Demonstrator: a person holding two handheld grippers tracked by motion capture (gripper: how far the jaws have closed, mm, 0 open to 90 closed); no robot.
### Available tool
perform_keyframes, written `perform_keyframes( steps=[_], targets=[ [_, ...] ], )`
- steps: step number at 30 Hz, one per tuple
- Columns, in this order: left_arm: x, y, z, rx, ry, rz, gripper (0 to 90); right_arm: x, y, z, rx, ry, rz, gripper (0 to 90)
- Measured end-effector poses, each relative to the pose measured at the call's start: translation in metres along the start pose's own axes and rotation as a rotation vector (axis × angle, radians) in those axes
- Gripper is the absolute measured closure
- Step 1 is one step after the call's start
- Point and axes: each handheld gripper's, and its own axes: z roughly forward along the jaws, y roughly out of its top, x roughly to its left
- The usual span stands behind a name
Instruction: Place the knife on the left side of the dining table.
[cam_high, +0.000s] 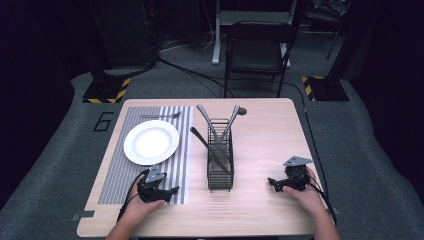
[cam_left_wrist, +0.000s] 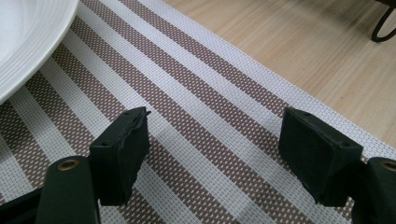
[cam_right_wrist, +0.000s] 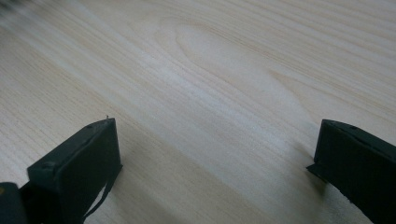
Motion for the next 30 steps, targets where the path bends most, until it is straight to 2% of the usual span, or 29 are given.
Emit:
perform_keyframes(
  steps=[25, 30],
  targets=[
    [0.0008, 0.0004, -0.0008, 0.008, -0.014, -0.001, 23.9, -0.0002, -0.0002, 0.0004, -0.002, 0.001, -0.002, 0.0],
    [0.0015, 0.0000, -0.0016, 0.002, -0.005, 0.004, 26.0, -0.0001, -0.0002, 0.0000, 0.002, 0.001, 0.000, 0.0]
  ],
)
